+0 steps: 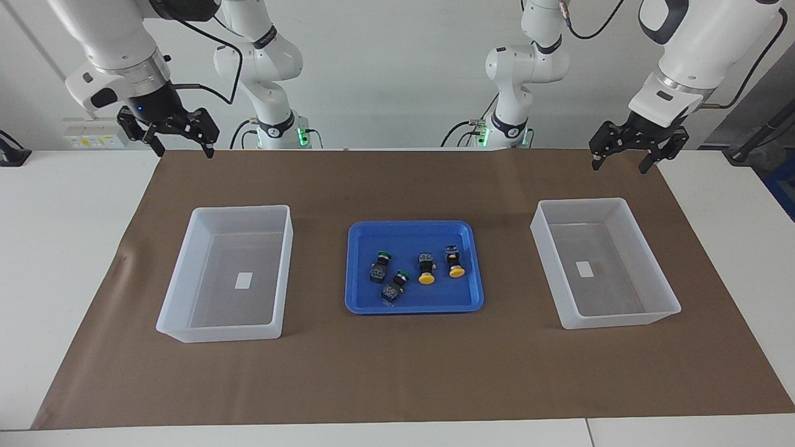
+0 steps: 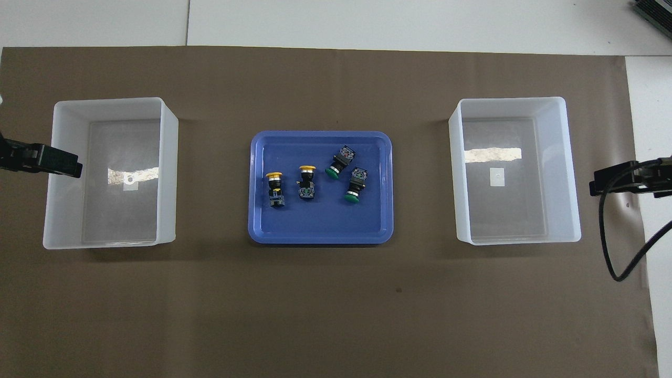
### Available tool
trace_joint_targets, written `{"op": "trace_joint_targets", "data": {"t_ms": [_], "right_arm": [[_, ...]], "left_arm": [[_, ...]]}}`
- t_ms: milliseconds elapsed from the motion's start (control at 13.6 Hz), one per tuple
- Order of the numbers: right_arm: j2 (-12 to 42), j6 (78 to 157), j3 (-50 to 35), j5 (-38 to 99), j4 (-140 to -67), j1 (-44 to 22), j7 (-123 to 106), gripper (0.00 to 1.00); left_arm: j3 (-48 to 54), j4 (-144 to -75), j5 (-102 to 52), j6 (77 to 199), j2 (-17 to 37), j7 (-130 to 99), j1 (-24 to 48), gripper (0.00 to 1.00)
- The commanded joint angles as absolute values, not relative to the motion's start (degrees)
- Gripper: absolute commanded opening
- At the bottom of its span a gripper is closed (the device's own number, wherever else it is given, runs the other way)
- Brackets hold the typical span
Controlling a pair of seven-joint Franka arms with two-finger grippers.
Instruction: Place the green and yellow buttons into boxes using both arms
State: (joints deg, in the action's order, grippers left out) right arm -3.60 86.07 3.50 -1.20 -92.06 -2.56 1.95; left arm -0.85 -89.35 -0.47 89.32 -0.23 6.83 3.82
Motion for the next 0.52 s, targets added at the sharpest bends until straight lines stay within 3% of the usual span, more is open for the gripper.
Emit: {"op": "trace_joint_targets", "data": {"t_ms": [0,442], "right_arm": [[-4.75,86.66,3.34,-1.58,-93.34,-1.93,0.35,1.0],[-4.83,87.45,3.25,-1.76,-93.78,-1.93,2.02,1.0]], "left_arm": [[-1.32,-90.35,-0.88,88.94,-1.32,6.15,4.22,1.0],[-1.32,-90.35,-0.88,88.94,-1.32,6.07,4.48,1.0]]}}
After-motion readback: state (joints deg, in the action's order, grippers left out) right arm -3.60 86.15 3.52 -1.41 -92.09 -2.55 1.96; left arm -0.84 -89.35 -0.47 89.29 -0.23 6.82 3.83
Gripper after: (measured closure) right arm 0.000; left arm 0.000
